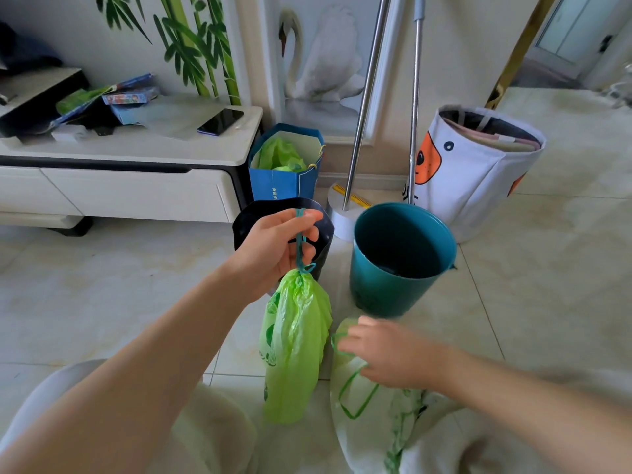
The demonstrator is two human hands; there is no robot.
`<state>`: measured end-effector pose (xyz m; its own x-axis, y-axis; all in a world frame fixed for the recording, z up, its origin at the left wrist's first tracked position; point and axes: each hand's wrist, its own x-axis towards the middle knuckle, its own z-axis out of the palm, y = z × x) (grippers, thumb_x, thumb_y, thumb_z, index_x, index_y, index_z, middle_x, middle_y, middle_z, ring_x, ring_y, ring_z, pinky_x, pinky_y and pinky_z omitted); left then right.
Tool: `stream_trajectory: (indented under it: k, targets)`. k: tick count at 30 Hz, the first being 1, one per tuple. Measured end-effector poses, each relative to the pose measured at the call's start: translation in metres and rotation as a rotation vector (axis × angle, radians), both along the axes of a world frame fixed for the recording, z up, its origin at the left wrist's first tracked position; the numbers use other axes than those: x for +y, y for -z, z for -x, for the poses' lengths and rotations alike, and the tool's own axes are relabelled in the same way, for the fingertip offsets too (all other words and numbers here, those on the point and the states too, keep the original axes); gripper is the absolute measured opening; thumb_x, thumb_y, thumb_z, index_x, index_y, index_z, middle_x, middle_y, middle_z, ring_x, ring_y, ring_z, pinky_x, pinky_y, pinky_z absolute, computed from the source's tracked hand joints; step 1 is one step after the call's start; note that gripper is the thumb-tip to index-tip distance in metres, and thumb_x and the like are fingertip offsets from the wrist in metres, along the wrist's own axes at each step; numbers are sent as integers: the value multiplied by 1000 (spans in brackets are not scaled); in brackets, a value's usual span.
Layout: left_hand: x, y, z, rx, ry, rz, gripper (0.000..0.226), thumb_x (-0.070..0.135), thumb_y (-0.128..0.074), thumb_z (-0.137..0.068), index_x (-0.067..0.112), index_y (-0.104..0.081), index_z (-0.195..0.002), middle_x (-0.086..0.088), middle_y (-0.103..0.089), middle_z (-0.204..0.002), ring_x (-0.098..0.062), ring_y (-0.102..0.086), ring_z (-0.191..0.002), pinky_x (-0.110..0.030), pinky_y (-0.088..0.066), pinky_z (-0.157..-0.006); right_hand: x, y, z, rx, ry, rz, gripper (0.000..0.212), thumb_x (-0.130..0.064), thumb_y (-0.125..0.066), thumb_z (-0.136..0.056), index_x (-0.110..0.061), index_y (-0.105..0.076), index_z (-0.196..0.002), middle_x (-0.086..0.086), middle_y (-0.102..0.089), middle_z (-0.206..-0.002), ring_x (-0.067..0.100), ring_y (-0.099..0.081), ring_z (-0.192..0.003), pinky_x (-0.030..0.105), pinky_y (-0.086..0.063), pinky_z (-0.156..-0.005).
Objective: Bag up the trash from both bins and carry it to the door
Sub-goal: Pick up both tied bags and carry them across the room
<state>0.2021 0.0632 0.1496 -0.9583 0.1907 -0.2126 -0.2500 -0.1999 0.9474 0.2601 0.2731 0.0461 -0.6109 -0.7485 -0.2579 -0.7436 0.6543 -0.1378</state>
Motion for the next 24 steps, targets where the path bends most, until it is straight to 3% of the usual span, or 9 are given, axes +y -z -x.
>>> stream_trajectory:
  k: [4, 6, 8, 10, 14, 17, 19, 22, 24]
  targets:
    - [1, -1, 1, 26, 19, 50, 21, 16, -53, -96, 5, -63, -110, -2, -54, -71, -14, -49, -53, -23, -44, -54, -1, 16, -2, 159, -136, -319, 24, -25, -80, -58, -21, -59, -69, -4, -57, -65, 19, -51, -68, 31, -32, -53]
    - [2, -1, 2, 42, 35, 77, 21, 17, -53, -96, 4, -63, -108, -1, -54, -69, -14, -48, -52, -25, -43, -56, 2, 20, 1, 216, -109, -304, 30, -18, -81, -49, -24, -51, -53, -8, -45, -50, 15, -42, -55, 27, -25, -49]
    - [3, -1, 1, 69, 47, 132, 27, 18, -53, -95, -3, -60, -110, 0, -54, -66, -13, -46, -50, -26, -40, -58, 1, 12, 1, 176, -28, -151, 26, -15, -70, -60, -24, -45, -57, -7, -43, -54, 17, -42, -58, 29, -27, -54]
    - [3, 0, 0, 100, 45, 196, 33, 20, -54, -95, -9, -57, -110, 1, -52, -64, -13, -43, -49, -25, -39, -57, 3, 1, 0, -13, 162, 62, 19, -15, -53, -77, -21, -38, -67, -5, -39, -61, 17, -40, -64, 30, -29, -58]
    - [1, 0, -4, 145, 30, 262, 26, 19, -52, -96, -3, -63, -102, 2, -47, -58, -13, -35, -49, -19, -34, -47, 8, -35, 3, -459, 576, 366, 20, -22, -56, -81, -30, -44, -66, -10, -47, -49, 3, -47, -49, 31, -50, -59]
    - [4, 0, -8, 196, 33, 323, 24, 21, -50, -97, 3, -67, -95, 4, -44, -53, -11, -34, -47, -18, -31, -46, 19, -61, 6, -465, 652, 404, 14, -26, -66, -80, -26, -57, -68, -11, -53, -54, -1, -52, -50, 18, -46, -56]
    - [8, -2, -11, 229, 42, 357, 26, 23, -50, -97, 4, -67, -93, 5, -45, -52, -9, -35, -46, -17, -33, -46, 29, -77, 6, -504, 691, 487, 13, -24, -68, -80, -14, -64, -74, -6, -61, -64, 5, -61, -58, 25, -52, -62]
    - [18, -4, -18, 290, 67, 412, 30, 22, -50, -97, -1, -67, -91, 0, -47, -52, -7, -38, -44, -13, -37, -48, 44, -101, 5, -562, 767, 598, 19, -19, -65, -83, -4, -56, -74, 7, -58, -61, 16, -60, -57, 26, -49, -64]
    - [27, -7, -21, 320, 101, 444, 29, 21, -50, -97, 0, -68, -87, 0, -49, -49, -7, -41, -45, -11, -40, -50, 52, -117, 2, -628, 816, 701, 16, -13, -61, -85, -6, -50, -75, 3, -48, -57, 15, -52, -54, 29, -49, -66]
